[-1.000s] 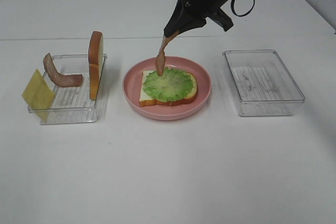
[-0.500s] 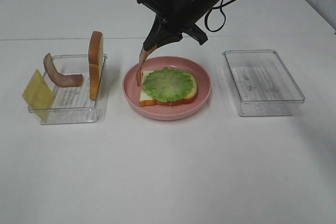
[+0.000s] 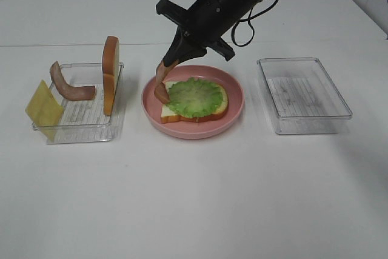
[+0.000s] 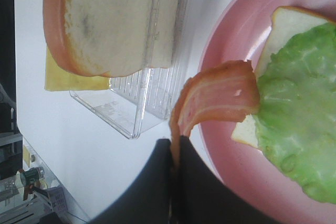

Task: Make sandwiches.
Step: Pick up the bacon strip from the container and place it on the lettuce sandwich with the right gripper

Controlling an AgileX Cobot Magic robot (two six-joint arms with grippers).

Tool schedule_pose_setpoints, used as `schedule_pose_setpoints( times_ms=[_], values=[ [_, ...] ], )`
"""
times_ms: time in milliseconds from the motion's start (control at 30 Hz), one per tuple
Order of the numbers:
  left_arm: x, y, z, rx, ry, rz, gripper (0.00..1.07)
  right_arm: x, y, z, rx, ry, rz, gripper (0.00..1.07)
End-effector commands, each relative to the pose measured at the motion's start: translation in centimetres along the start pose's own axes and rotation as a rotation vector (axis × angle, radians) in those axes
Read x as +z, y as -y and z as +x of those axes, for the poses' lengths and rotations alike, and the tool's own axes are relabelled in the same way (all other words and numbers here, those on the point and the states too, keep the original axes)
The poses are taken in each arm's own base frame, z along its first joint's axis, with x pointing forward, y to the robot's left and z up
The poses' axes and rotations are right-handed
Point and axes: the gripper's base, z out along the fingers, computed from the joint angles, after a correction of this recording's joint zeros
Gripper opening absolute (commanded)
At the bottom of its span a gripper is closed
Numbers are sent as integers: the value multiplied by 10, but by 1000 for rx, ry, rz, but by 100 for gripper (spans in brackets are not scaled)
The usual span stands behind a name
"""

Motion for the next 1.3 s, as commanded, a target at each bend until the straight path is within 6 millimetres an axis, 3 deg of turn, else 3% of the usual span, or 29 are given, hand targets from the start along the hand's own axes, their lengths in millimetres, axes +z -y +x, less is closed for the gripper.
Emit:
schedule_pose_setpoints(
  times_ms=[33, 200, 333, 500, 1300],
  values=[
    [-3, 0, 1, -5, 22, 0, 102, 1, 0, 1, -21, -11, 9, 0],
    [-3, 0, 1, -5, 22, 0, 102, 1, 3, 1, -23, -14, 45, 0],
    [-3, 0, 1, -5, 22, 0, 102, -2, -9, -1, -25, -3, -60, 0],
    [-3, 0, 1, -5, 22, 0, 102, -7, -15, -5, -51, 13, -70, 0],
    [-3, 0, 1, -5, 22, 0, 102, 5, -2, -7, -62, 11, -31, 0]
  ],
)
